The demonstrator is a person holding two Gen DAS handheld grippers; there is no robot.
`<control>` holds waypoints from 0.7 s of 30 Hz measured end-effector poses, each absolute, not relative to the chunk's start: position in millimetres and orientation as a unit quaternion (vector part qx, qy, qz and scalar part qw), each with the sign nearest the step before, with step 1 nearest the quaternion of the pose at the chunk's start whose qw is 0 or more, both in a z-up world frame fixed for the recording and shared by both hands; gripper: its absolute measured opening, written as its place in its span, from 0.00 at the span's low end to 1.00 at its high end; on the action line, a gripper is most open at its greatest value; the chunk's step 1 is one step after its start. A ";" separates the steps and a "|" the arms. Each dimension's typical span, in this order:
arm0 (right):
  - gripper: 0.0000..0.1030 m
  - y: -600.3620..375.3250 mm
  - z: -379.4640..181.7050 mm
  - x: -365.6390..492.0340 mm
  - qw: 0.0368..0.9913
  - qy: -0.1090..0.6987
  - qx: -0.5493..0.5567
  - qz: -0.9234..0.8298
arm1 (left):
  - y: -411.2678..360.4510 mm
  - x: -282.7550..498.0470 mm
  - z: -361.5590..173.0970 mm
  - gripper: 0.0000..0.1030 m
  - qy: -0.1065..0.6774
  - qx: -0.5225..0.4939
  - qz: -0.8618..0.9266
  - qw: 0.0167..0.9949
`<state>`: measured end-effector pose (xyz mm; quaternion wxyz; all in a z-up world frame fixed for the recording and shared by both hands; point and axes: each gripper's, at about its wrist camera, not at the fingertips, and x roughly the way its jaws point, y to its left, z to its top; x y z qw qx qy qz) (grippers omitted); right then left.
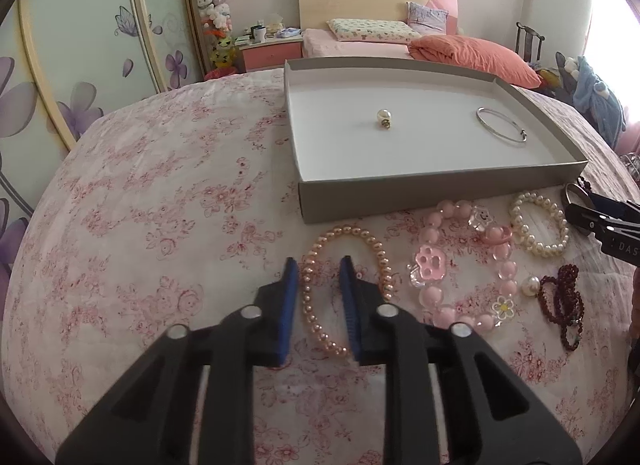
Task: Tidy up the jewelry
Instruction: 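Grasp the pink pearl bracelet with the left tool while the right tool grasps the wide silver cuff, then lift the pink pearl bracelet and silver cuff and carry both over the gray tray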
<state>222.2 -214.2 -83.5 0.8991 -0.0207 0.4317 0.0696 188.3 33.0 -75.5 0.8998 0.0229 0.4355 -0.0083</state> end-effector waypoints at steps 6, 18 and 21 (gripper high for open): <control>0.66 -218.0 -81.4 221.9 0.900 0.428 -0.006 0.077 | 31.7 188.4 -75.5 0.06 0.435 0.021 -0.010 0.900; 0.66 -219.8 -67.5 208.6 0.920 0.379 0.016 0.098 | 40.5 176.9 -59.2 0.06 0.398 -0.010 -0.019 0.917; 0.66 -219.2 -64.7 206.7 0.923 0.372 0.014 0.100 | 41.9 172.5 -51.2 0.06 0.383 -0.020 -0.024 0.923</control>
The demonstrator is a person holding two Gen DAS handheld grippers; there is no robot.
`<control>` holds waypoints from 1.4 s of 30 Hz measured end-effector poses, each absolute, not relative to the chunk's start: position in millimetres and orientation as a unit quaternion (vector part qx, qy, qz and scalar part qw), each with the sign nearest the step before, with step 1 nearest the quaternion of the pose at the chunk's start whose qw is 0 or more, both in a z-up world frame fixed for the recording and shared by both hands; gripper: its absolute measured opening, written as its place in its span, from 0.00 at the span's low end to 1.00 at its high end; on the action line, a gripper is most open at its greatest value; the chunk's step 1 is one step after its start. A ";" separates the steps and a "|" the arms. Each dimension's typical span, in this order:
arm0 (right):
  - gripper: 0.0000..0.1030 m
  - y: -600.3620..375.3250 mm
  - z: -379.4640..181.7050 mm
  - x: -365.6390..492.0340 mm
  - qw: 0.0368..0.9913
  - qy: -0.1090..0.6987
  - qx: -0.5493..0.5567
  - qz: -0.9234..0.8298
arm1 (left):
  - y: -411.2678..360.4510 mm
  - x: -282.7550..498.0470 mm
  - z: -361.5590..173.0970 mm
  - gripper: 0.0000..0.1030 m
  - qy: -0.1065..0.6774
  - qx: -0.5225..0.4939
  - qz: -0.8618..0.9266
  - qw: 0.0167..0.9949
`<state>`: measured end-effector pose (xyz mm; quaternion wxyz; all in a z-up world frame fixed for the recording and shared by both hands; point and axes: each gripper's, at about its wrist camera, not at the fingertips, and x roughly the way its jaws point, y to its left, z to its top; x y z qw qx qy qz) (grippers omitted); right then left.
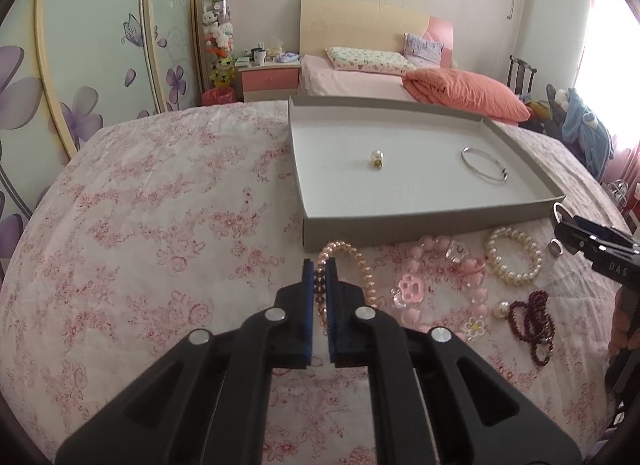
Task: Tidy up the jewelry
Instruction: 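Lift the pink pearl bracelet and silver cuff and carry both over the gray tray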
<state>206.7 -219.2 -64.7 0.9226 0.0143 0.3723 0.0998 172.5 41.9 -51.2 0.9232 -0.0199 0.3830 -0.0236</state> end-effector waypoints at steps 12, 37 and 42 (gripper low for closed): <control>0.66 -217.7 -55.8 194.1 0.930 0.352 0.014 0.103 | 34.2 159.5 -31.4 0.06 0.344 -0.040 -0.042 0.937; 0.66 -189.5 -10.4 157.2 0.961 0.249 -0.014 0.116 | -3.8 149.2 4.1 0.06 0.274 -0.042 -0.065 0.959; 0.66 -185.0 -5.3 154.7 0.965 0.234 -0.019 0.116 | -9.7 147.8 8.5 0.06 0.264 -0.038 -0.069 0.961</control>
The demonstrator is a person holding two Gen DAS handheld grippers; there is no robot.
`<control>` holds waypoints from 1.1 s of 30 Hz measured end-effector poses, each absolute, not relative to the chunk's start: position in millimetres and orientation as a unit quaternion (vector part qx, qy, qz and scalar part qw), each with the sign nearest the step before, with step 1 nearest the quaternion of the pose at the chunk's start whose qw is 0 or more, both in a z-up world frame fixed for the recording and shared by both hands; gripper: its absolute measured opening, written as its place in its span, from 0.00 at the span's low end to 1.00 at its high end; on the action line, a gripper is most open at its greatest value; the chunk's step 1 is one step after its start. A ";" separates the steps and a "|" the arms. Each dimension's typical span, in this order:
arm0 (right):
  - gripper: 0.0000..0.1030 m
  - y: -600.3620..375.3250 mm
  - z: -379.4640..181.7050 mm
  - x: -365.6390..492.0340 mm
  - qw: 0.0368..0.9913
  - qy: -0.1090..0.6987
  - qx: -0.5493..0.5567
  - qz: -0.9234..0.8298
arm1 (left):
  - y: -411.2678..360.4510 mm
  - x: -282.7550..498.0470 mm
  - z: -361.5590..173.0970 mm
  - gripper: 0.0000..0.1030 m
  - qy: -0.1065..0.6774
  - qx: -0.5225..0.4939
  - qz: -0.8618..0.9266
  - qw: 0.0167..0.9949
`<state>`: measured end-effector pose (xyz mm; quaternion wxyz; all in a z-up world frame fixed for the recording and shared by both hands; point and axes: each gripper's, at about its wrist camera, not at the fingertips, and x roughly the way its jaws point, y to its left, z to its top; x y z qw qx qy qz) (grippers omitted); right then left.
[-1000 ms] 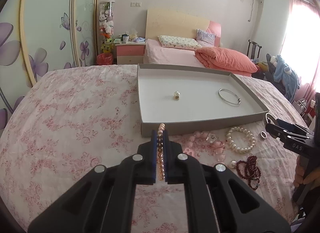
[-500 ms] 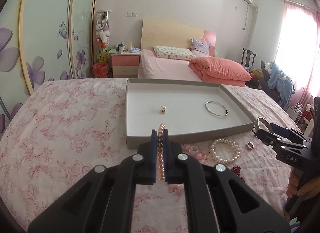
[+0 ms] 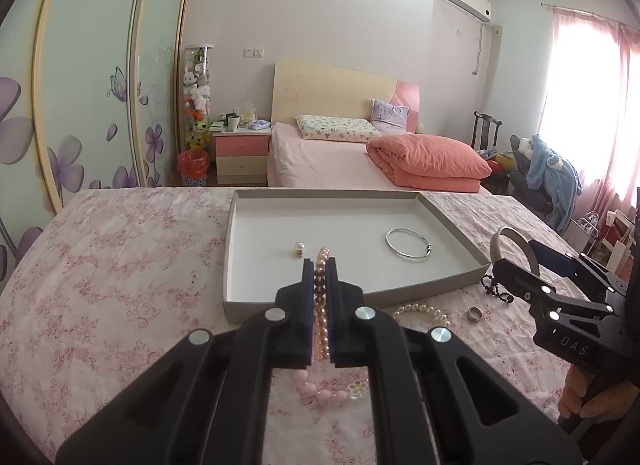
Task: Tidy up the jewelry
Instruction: 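Lift the pink pearl bracelet and silver cuff and carry both over the gray tray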
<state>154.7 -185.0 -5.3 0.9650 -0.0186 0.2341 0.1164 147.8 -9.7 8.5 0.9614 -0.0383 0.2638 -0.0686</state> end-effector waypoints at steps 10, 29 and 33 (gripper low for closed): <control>0.66 -180.8 2.9 163.2 0.968 0.220 -0.017 0.117 | -17.3 157.7 17.8 0.06 0.256 -0.035 -0.074 0.963; 0.66 -173.4 -2.3 240.4 0.970 0.226 -0.031 0.081 | -22.5 234.2 8.1 0.06 0.266 -0.038 -0.051 0.962; 0.66 -170.7 -11.6 258.5 0.965 0.247 -0.029 0.083 | -17.0 250.8 -1.7 0.06 0.280 -0.045 -0.048 0.958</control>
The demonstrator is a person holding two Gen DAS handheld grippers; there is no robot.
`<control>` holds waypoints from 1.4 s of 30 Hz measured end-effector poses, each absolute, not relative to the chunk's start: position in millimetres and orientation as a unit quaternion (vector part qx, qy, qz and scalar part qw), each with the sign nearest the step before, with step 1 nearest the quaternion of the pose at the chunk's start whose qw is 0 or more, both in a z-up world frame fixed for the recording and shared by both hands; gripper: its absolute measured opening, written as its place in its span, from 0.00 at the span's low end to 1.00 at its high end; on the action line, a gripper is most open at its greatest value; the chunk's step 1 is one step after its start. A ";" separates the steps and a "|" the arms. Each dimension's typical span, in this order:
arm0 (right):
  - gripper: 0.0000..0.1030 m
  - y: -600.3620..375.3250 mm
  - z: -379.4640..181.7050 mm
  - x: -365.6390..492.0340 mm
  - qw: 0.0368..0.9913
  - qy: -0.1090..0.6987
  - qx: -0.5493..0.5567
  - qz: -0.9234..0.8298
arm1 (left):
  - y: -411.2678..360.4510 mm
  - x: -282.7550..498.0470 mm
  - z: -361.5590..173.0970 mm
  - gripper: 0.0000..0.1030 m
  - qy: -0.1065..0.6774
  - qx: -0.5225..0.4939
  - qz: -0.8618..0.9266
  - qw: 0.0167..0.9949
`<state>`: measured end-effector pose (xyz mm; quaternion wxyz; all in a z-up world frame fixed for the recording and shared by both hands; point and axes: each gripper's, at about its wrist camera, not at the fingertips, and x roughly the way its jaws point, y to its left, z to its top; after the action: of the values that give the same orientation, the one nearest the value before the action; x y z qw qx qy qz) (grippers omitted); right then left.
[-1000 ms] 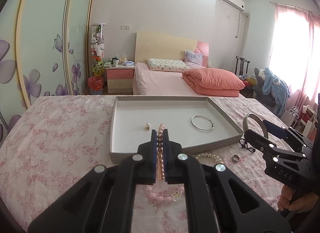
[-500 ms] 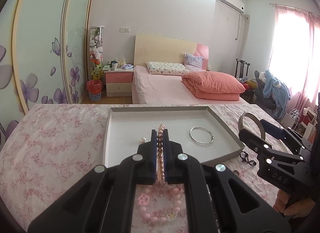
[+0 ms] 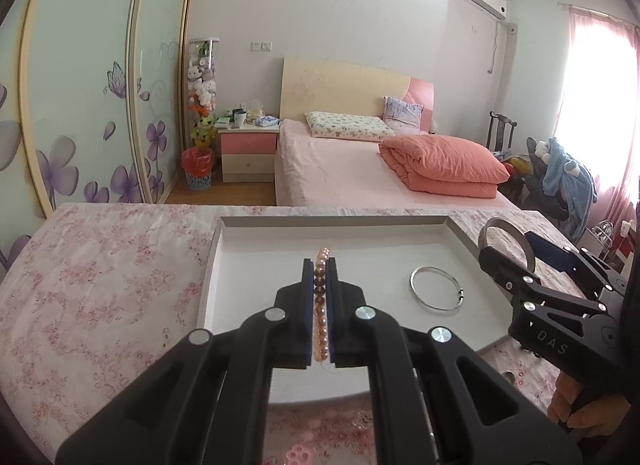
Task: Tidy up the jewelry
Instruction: 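Lift the pink pearl bracelet and silver cuff and carry both over the gray tray, then open both tools to drop the pink pearl bracelet and silver cuff into the tray, then withdraw both tools from the tray back toward the remaining jewelry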
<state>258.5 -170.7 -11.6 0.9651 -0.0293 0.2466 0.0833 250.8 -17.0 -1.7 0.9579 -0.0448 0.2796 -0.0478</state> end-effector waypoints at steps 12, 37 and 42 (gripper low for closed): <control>0.65 -156.8 -36.3 282.8 0.950 0.297 -0.040 0.088 | -16.0 279.1 -25.2 0.07 0.312 -0.047 -0.049 0.948; 0.67 -174.2 -27.9 270.3 0.952 0.294 -0.032 0.073 | 4.6 269.7 -22.3 0.22 0.324 -0.076 -0.027 0.943; 0.67 -175.0 -25.8 262.6 0.953 0.293 -0.033 0.074 | 5.9 259.7 -19.7 0.23 0.323 -0.075 -0.025 0.943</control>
<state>262.6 -175.0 -25.8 0.9526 -0.0334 0.2932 0.0739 259.7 5.9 -19.7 0.9430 -0.0747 0.3233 -0.0250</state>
